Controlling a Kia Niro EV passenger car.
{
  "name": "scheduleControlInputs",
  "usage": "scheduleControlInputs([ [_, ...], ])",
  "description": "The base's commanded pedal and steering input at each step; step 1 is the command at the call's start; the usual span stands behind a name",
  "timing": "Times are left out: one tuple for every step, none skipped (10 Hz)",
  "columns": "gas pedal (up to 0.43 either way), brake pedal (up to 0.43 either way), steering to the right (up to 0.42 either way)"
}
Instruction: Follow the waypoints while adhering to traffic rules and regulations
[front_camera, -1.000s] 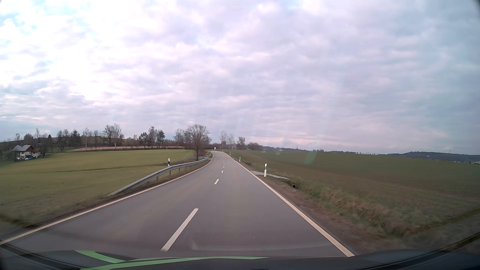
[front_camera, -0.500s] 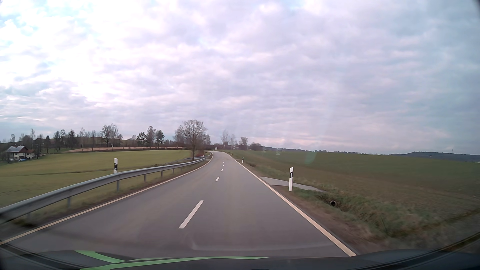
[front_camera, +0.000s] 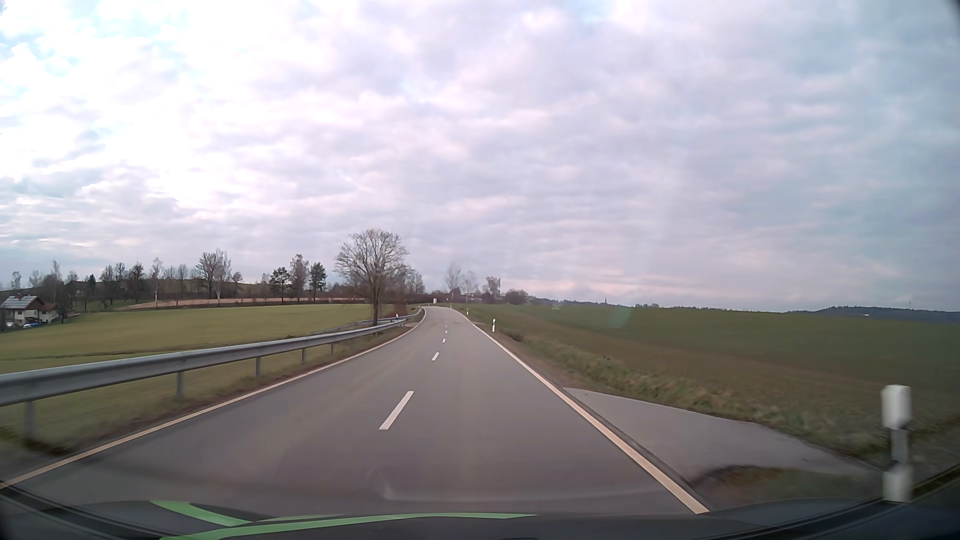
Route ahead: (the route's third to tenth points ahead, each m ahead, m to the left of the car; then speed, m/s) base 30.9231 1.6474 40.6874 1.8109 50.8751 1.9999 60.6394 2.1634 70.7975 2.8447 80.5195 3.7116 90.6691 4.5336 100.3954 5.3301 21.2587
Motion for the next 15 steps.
scheduleControlInputs([
  [0.130, 0.000, -0.005],
  [0.130, 0.000, -0.005],
  [0.130, 0.000, -0.005],
  [0.138, 0.000, -0.005],
  [0.138, 0.000, -0.005],
  [0.138, 0.000, -0.005],
  [0.138, 0.000, -0.005],
  [0.138, 0.000, -0.005],
  [0.138, 0.000, -0.005],
  [0.138, 0.000, -0.005],
  [0.138, 0.000, -0.004],
  [0.138, 0.000, -0.004],
  [0.138, 0.000, -0.004],
  [0.138, 0.000, -0.004],
  [0.138, 0.000, -0.003],
])
